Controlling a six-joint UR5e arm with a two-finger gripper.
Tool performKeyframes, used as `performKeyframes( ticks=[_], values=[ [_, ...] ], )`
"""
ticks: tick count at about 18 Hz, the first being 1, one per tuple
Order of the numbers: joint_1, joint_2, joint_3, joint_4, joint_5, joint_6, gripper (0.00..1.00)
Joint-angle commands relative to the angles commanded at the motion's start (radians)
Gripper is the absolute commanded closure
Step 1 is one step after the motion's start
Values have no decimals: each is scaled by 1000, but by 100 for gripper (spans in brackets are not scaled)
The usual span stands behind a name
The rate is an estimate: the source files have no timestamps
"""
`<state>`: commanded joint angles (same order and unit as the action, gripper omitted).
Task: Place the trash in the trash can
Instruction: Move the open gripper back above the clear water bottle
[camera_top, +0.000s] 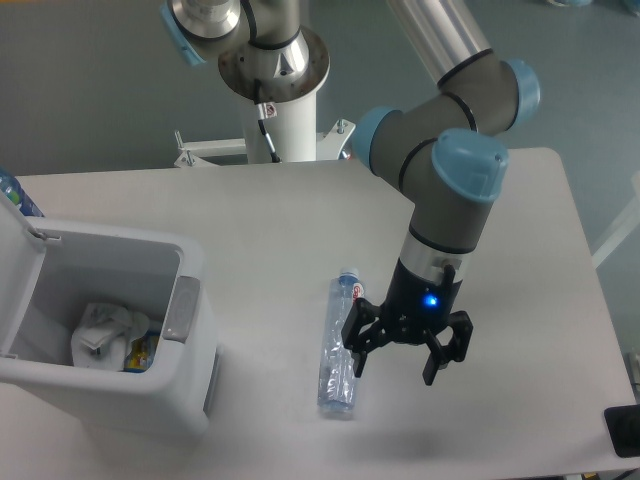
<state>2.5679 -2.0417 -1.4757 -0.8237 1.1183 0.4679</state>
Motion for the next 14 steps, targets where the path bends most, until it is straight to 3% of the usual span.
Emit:
performKeyframes(
  ticks=[7,12,14],
  values=[
    [5,-8,-17,-3,69,28,0],
    [-2,-61,-11,-5,74,37,0],
    [-17,-71,-12,-14,124,37,0]
  ],
)
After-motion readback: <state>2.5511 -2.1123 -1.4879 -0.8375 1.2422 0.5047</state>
